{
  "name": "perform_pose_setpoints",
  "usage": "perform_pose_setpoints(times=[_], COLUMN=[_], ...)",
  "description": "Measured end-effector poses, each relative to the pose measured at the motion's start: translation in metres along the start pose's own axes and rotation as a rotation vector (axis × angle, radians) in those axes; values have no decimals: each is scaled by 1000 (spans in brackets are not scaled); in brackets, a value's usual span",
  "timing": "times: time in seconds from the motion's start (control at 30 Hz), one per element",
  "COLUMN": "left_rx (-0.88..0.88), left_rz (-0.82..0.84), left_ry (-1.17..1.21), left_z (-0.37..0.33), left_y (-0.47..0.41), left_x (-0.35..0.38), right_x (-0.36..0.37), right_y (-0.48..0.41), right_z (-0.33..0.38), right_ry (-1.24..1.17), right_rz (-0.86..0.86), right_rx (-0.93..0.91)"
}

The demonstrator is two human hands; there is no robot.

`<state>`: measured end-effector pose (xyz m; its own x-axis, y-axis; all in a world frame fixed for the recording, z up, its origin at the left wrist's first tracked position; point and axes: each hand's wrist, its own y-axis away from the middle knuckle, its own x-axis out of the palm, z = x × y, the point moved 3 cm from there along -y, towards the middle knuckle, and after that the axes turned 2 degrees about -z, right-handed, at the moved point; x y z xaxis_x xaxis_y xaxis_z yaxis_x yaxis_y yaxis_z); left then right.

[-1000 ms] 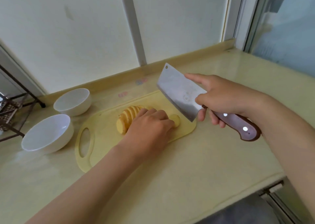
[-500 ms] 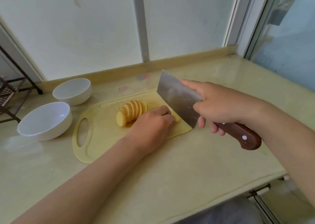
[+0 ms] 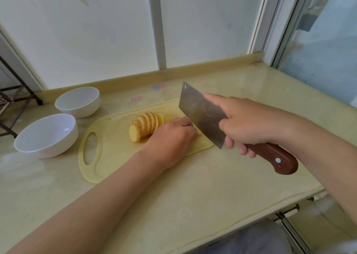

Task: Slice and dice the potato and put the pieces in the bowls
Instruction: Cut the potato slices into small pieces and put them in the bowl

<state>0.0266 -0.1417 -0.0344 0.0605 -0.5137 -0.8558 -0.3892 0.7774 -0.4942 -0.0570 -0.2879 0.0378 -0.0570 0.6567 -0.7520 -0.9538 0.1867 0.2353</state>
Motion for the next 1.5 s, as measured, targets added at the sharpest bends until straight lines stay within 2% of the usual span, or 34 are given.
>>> perform_pose_setpoints(times=[0.2, 0.47, 0.87, 1.0, 1.17, 1.3, 1.5], left_rx=[17, 22, -33, -39, -60, -110, -235], left_rz=[-31, -33, 9, 175, 393, 383, 327], left_ry=[28, 43, 2, -38, 50, 71, -22], left_z=[0, 0, 5, 10, 11, 11, 1], left_y=[-1, 2, 0, -12, -25, -30, -27], left_x=[1, 1, -6, -10, -10, -11, -6], right_x=[8, 20, -29, -34, -33, -31, -24], right_y=[-5, -46, -26, -20, -16, -13, -15], right_z=[7, 21, 2, -11, -28, -34, -35], right_ry=[72, 82, -277, -324, -366, -362, -349], right_rz=[32, -33, -115, -156, -171, -156, -116], right_rx=[18, -13, -40, -35, -14, -14, -19])
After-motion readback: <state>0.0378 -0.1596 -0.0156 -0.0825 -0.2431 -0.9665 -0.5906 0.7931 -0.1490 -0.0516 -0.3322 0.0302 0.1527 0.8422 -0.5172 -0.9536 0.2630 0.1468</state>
